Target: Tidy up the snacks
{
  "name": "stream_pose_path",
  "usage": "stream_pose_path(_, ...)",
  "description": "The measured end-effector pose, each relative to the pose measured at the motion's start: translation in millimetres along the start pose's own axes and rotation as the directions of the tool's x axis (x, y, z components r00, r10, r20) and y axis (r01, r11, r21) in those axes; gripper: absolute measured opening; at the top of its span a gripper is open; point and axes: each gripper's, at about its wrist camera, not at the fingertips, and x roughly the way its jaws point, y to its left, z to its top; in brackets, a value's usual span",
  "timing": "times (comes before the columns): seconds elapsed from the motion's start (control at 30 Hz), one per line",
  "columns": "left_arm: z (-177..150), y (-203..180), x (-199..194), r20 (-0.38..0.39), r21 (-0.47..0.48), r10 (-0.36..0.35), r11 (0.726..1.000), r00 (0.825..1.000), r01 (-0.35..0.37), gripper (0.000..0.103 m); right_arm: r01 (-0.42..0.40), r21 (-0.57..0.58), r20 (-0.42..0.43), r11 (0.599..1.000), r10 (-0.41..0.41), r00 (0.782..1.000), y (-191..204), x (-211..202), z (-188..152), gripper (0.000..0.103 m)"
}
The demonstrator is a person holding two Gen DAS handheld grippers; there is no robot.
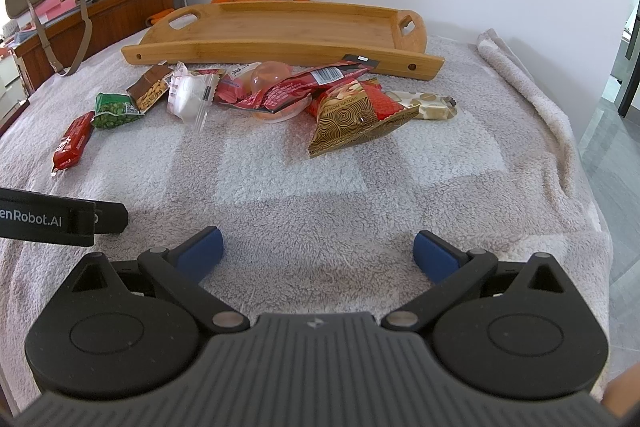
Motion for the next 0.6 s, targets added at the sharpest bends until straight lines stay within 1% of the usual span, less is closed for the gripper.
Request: stream_pose_path(0.6, 5.6, -0.5, -0.7, -0.006, 0.005, 0.0, 1.0, 1.0, 0.0, 0.103, 0.0, 0.0, -0.004, 1.0, 0.0, 1.0, 0.3, 0.5, 0.5, 0.103)
